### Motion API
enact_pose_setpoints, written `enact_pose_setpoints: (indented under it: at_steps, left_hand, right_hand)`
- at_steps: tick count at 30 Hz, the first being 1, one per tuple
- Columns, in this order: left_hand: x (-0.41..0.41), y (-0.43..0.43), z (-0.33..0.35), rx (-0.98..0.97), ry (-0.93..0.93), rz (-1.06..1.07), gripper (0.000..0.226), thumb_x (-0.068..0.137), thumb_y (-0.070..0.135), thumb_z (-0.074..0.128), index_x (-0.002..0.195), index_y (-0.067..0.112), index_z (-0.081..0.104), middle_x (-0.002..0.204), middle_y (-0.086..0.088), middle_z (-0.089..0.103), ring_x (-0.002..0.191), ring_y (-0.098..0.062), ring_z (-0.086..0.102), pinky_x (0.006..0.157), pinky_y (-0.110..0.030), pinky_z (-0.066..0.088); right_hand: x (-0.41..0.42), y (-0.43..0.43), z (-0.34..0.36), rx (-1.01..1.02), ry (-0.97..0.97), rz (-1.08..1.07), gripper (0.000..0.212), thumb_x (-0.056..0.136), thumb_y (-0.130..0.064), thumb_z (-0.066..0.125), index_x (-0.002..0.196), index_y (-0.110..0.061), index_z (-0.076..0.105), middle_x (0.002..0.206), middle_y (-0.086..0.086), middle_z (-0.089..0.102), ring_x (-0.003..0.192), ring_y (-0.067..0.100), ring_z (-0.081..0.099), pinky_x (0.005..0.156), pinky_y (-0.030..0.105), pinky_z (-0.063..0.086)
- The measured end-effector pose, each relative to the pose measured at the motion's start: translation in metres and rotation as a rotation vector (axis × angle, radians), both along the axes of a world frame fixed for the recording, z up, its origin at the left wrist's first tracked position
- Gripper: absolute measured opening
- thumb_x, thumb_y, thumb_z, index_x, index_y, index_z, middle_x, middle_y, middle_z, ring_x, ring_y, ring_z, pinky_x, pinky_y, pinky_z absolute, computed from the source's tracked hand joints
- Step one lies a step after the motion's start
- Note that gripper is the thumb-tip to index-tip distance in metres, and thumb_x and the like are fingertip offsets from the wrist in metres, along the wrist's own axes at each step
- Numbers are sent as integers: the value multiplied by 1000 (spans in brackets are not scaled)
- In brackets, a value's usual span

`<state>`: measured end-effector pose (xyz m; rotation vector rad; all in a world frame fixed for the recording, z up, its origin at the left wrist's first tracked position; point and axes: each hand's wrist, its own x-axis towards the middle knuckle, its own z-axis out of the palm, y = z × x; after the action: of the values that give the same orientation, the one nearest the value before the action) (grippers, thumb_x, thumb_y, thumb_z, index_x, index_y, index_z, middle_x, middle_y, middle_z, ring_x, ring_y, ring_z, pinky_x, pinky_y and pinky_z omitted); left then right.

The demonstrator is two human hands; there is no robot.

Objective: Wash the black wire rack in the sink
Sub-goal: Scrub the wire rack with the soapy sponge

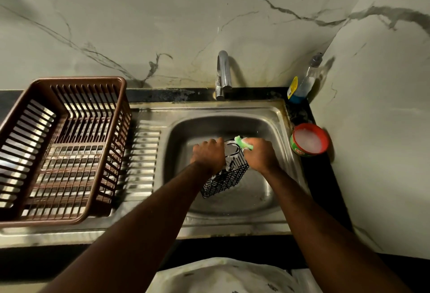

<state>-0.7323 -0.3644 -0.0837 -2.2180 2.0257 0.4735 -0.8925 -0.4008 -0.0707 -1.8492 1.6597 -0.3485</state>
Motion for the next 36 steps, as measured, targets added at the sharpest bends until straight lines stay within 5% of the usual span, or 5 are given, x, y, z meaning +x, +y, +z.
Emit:
enact_pose_setpoints:
  at_steps: [3,9,15,25,36]
  left_hand:
    - [3,2,-1,-18,13,-2,34,103,35,46,130,16,46,125,-15,65,109,-39,64,87,-49,49]
    - [5,0,4,3,-7,-25,37,102,40,49,130,16,46,121,-16,67,107,-37,64,85,-46,49]
    - [8,-3,2,-4,-7,11,46,107,47,26,124,15,55,118,-18,67,105,-36,64,83,-43,45]
    - [14,-4,-2,-5,-37,66,54,106,53,23,117,19,63,115,-13,68,103,-31,64,87,-42,48]
    - [16,-6,-5,-43,-46,13,63,106,57,17,113,20,67,112,-15,69,100,-32,64,82,-41,45]
  right_hand:
    - [2,-3,-4,76,-32,90,15,93,-18,60,92,-12,74,93,11,74,90,30,67,76,35,51]
    - [-14,-7,-5,123,3,60,47,93,-24,63,50,-9,48,46,-1,46,43,8,48,41,22,33]
    - [-20,-19,-8,283,-27,124,23,88,-26,71,78,-6,78,68,12,72,62,15,66,61,28,50]
    - [28,-29,-2,300,-266,-178,10,83,-14,74,85,-5,78,71,14,73,61,20,66,65,38,57]
    - [-23,-6,-12,464,-297,-52,11,87,-12,75,92,-3,75,62,9,71,46,11,62,41,19,40]
